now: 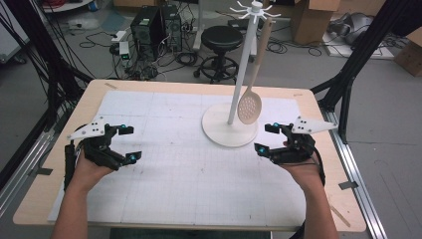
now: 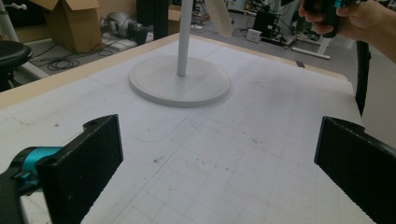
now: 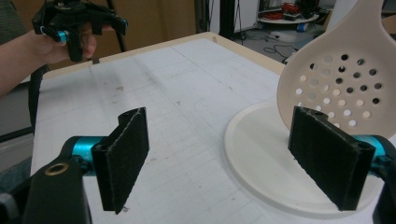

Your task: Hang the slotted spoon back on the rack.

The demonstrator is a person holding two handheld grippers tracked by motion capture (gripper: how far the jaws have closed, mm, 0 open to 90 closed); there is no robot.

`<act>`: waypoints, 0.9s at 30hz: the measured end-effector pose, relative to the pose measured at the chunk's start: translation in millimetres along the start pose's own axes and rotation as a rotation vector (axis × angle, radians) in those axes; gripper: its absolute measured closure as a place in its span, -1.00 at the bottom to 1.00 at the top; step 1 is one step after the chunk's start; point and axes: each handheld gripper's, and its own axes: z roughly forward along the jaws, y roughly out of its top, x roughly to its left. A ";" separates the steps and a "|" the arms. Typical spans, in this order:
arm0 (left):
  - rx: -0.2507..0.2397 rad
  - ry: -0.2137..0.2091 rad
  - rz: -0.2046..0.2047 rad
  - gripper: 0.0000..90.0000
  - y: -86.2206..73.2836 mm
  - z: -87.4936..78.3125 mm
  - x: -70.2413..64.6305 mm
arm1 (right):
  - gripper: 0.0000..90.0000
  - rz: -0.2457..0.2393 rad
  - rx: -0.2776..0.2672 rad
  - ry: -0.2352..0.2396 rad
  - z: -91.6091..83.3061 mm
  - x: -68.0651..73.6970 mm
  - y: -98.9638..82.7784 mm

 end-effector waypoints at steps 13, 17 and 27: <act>-0.017 -0.007 0.000 -0.96 -0.2 1.0 1.9 | -0.66 0.007 0.011 0.017 1.2 9.8 -19.8; -0.022 -0.011 0.000 -0.96 -0.2 1.7 1.8 | -0.69 0.020 0.034 0.021 1.8 11.0 -29.4; -0.018 -0.020 0.008 -0.96 0.2 3.4 -0.9 | -0.75 0.042 0.040 0.017 3.3 10.6 -34.6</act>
